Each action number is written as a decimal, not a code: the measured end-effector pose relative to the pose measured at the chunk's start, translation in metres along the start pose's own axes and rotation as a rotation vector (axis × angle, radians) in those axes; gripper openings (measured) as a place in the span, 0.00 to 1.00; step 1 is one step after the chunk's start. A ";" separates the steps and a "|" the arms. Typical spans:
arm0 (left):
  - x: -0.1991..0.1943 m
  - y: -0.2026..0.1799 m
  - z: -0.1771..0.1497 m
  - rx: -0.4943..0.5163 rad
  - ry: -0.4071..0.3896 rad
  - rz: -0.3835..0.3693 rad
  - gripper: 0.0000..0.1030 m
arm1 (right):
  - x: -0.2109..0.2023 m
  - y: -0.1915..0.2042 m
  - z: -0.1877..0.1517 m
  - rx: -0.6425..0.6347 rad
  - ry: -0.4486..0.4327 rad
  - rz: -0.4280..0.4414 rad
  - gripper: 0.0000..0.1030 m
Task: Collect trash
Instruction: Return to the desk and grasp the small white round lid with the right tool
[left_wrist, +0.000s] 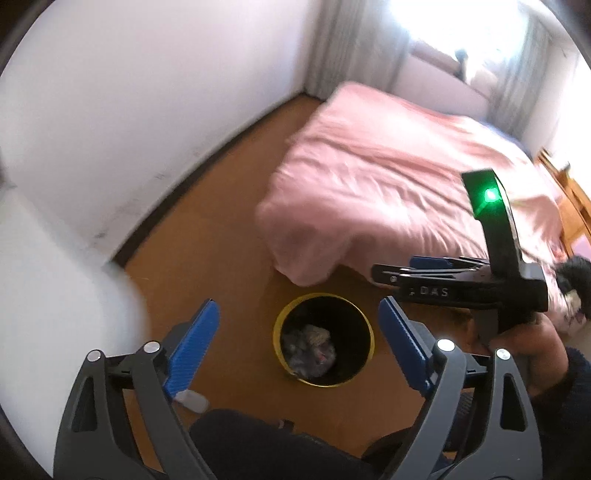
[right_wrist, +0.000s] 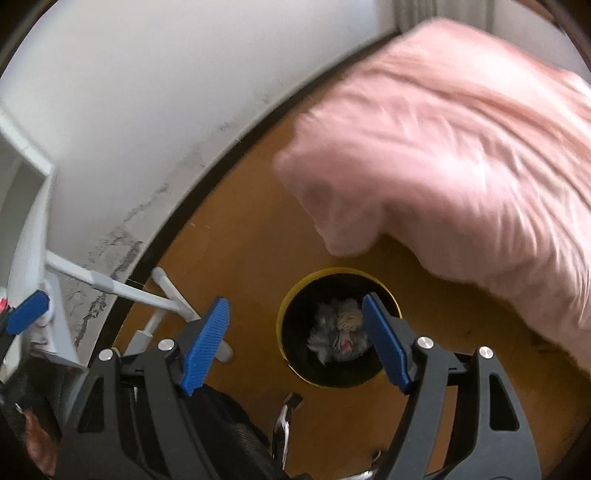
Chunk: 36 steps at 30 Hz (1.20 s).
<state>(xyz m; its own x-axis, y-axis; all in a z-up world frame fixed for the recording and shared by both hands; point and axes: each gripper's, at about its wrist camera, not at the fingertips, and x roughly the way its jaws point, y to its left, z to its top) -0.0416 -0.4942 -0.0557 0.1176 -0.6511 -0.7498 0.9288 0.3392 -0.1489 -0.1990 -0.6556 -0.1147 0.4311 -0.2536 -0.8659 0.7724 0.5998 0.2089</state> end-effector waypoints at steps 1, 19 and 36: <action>-0.013 0.010 0.000 -0.015 -0.018 0.021 0.86 | -0.008 0.017 0.003 -0.035 -0.025 0.020 0.70; -0.305 0.313 -0.189 -0.664 -0.138 0.747 0.89 | -0.032 0.512 -0.065 -0.904 0.002 0.516 0.70; -0.313 0.397 -0.198 -0.711 -0.107 0.767 0.89 | 0.010 0.664 -0.136 -1.139 0.016 0.471 0.31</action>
<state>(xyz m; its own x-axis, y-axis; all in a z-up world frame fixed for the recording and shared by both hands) 0.2202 -0.0211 -0.0076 0.6497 -0.1385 -0.7474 0.1766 0.9839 -0.0287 0.2551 -0.1566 -0.0464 0.5453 0.1707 -0.8207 -0.3075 0.9515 -0.0064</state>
